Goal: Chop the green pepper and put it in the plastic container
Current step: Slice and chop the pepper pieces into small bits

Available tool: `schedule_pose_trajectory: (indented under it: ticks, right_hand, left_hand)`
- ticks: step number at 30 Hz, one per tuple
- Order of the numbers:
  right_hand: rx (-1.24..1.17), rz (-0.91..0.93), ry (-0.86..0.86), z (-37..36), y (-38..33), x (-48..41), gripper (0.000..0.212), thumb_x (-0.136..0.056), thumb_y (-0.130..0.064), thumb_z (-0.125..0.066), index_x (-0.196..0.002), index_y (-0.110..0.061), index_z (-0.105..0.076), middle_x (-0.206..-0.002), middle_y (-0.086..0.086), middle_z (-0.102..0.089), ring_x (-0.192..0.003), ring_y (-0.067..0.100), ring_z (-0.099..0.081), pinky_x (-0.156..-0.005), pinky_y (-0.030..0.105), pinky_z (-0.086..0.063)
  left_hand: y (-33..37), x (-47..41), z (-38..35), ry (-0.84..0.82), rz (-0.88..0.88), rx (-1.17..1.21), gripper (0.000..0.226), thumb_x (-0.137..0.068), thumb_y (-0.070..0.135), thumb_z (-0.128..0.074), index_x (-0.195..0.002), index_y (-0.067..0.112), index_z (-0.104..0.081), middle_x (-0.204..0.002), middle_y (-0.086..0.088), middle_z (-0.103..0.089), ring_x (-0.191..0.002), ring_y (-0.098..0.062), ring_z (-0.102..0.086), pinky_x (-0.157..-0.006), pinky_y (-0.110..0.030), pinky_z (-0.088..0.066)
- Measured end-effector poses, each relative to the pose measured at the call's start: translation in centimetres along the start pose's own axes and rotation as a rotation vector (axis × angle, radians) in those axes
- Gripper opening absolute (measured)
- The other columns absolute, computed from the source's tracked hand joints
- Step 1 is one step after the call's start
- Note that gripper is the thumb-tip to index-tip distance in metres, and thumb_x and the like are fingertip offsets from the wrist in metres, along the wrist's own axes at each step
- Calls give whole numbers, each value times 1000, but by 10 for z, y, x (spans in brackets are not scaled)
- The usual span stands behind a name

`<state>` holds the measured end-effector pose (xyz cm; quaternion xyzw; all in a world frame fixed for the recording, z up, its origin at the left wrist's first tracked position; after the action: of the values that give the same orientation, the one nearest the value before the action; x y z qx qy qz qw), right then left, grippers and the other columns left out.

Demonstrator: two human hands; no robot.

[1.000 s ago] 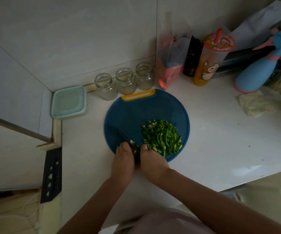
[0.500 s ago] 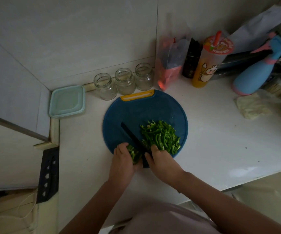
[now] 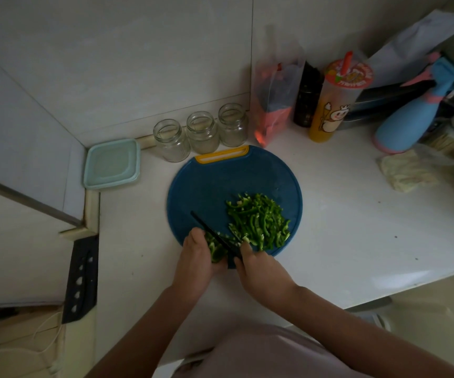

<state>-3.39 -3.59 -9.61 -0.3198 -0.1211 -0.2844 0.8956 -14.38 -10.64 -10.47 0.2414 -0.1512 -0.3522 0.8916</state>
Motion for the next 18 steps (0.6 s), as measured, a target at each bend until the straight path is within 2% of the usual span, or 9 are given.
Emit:
schedule_pose_trajectory:
  ticks: [6, 11, 13, 16, 18]
  right_hand:
    - [6, -18, -28, -5, -1, -1, 29, -102, -25, -32, -118, -2, -39, -107, 21, -62, -97, 39, -60, -67, 35, -39]
    - [-106, -24, -81, -5, 1, -9, 25, -100, -21, -36, -111, 0, -45, -105, 23, -61, -94, 39, -60, -67, 34, -39]
    - [-111, -36, -92, -5, -6, -17, 21, -98, -15, -38, -110, 1, -45, -105, 24, -61, -95, 39, -60, -68, 35, -41]
    - [-76, -76, -78, -3, -26, -34, 22, -95, -11, -38, -113, 1, -44, -109, 23, -60, -100, 39, -61, -71, 37, -44]
    - [-61, -103, -68, 0, -34, -44, 24, -94, -11, -38, -115, 0, -43, -112, 22, -59, -102, 38, -60, -70, 37, -42]
  left_hand:
    - [2, -1, -3, 9, -41, -23, 70, -53, 24, -90, -99, -6, -46, -99, -20, -55, -93, -34, -55, -71, -34, -43]
    - [1, -5, -8, -21, -93, -89, 70, -50, 20, -91, -97, -9, -49, -94, -23, -55, -84, -35, -56, -66, -31, -41]
    - [1, -5, -8, 9, -111, -132, 57, -61, 15, -86, -97, -8, -48, -93, -22, -54, -84, -33, -57, -66, -34, -44]
    - [-2, -9, -3, 28, -74, -140, 24, -87, 10, -59, -103, -1, -44, -103, -17, -52, -95, -29, -53, -75, -32, -40]
    - [-6, -11, -4, -3, -45, -84, 21, -89, 13, -55, -103, 3, -43, -106, -14, -50, -97, -26, -51, -76, -29, -37]
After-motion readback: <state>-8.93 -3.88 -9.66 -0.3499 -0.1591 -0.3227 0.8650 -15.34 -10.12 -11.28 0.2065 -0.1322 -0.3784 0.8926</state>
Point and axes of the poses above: each hand's wrist, its own x-axis away from the middle knuckle, its own z-axis out of the back of the hand, y = z × x, the point moved 8 cm from there along -x, towards the middle knuckle
